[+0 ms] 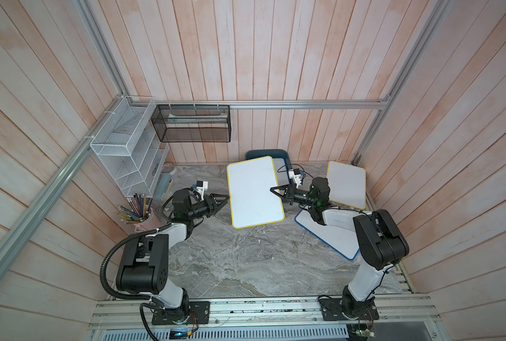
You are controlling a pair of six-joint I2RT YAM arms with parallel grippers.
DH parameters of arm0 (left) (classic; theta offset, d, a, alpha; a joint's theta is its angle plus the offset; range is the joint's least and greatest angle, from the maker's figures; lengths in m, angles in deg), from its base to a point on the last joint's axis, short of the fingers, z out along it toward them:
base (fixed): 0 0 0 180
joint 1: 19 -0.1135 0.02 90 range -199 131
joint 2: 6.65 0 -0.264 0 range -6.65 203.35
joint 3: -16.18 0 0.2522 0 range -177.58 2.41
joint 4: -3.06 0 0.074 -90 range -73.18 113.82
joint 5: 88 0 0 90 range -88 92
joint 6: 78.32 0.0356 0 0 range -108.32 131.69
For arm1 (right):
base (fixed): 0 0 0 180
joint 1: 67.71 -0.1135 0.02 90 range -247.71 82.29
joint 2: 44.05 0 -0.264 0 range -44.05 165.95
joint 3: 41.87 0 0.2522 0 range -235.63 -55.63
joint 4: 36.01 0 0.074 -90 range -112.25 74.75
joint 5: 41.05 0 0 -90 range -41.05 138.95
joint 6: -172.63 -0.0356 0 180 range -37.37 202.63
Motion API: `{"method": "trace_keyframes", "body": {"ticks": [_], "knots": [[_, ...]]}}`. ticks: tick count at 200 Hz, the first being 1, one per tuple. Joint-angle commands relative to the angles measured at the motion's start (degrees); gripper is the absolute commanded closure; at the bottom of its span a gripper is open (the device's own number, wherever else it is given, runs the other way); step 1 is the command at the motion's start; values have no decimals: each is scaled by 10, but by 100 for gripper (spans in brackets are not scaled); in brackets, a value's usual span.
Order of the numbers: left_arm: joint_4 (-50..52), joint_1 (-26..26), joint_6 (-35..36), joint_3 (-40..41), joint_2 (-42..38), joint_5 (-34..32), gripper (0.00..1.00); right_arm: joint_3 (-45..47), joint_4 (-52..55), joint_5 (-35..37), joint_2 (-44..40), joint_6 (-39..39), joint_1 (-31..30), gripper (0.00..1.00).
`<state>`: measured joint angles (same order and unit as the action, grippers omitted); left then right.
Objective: Put the whiteboard into the storage box
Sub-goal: Pick up the whiteboard at the center of the board.
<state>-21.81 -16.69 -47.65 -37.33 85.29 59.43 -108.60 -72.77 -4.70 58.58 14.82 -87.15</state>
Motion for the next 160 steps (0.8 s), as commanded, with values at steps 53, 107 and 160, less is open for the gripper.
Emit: {"method": "trace_keyframes", "body": {"ticks": [53, 107, 160], "knots": [[-157, 35, -83, -44, 49, 44, 72, 2, -84, -18, -11, -24, -4, 100], [-225, 34, -133, -45, 75, 57, 100, 9, -86, -20, -13, -23, 6, 100], [-179, 35, -114, -66, 70, 39, 100, 37, -88, -13, -29, -20, 32, 76]]}}
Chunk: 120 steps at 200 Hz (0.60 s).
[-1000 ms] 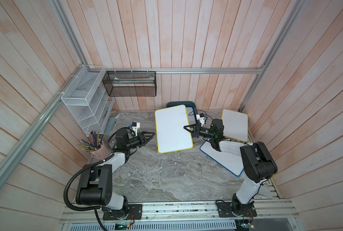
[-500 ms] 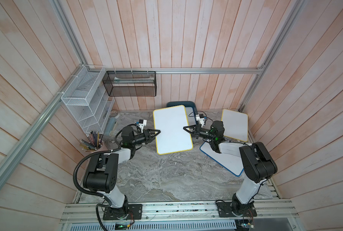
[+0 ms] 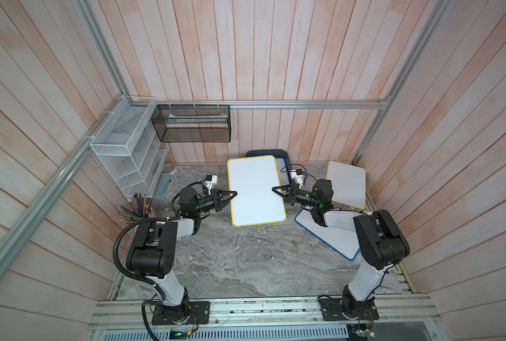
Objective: Put the whiteboard into the storage box
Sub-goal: Pick up the whiteboard at the center of the board.
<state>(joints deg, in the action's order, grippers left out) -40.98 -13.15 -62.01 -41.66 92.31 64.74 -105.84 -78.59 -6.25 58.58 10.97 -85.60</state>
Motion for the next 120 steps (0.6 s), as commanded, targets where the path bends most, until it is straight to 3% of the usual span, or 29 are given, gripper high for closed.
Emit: {"method": "trace_keyframes", "body": {"ticks": [1, 33, 84, 120], "knots": [[13, -1, 31, -24, -1, -15, 100, 10, -29, 3, -29, 19, 16, 75], [31, -1, 31, -50, 5, -27, 100, 33, -16, 10, -48, 33, 38, 69], [72, 0, 38, -79, 11, -58, 100, 69, 36, 21, -87, 77, 74, 68], [156, 3, 63, -101, 14, -100, 100, 86, 68, 26, -109, 106, 87, 68]]}}
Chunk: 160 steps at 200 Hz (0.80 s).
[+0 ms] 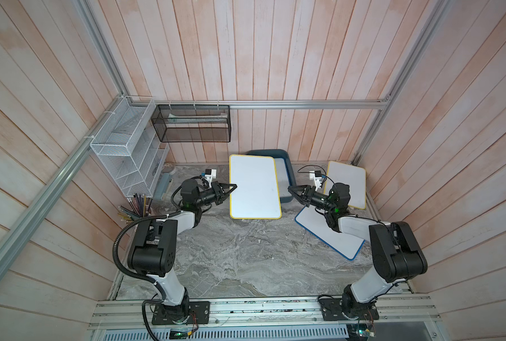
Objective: Put the whiteboard into the storage box
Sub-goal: Pick up the whiteboard at the center of the board, then place the whiteboard in the storage box.
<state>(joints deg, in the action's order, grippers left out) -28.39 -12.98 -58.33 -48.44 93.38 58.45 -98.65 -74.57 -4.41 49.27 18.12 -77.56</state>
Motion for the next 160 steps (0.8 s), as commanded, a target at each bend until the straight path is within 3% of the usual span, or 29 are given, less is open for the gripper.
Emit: {"method": "trace_keyframes", "body": {"ticks": [1, 57, 160], "knots": [[31, 1, 27, -34, 4, -37, 100, 15, 27, 7, -17, 35, 7, 68], [160, 23, 69, -98, 18, -113, 100, 42, 8, -7, -18, 38, 18, 67], [250, 59, 92, -273, 114, -144, 100, 91, -4, -18, -63, 39, 64, 67]]}}
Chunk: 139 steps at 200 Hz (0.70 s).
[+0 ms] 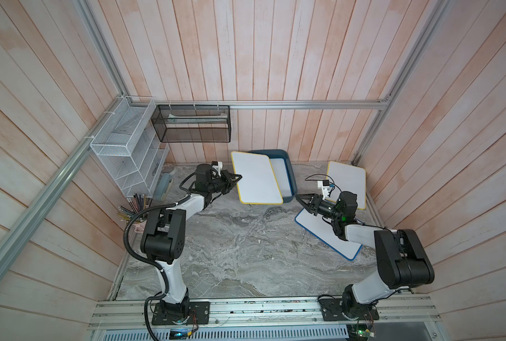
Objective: Put the whiteboard into the storage box
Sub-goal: Place the whiteboard in the storage box.
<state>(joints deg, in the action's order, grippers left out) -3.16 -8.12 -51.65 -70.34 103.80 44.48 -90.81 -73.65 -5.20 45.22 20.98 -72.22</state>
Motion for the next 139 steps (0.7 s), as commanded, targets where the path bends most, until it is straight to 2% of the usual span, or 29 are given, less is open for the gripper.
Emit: {"method": "trace_keyframes", "body": {"ticks": [1, 24, 68, 139], "knots": [[1, 11, 27, -57, 11, -5, 100, 13, -13, -10, -22, 11, 11, 67], [59, 24, 64, -108, 25, -33, 100, 19, -5, -8, -34, 16, 17, 67], [58, 30, 55, -151, 58, -39, 100, 24, 16, -4, -43, 28, 20, 67], [100, 37, 61, -280, 154, -27, 100, 28, 60, 6, -69, 54, 26, 67]]}}
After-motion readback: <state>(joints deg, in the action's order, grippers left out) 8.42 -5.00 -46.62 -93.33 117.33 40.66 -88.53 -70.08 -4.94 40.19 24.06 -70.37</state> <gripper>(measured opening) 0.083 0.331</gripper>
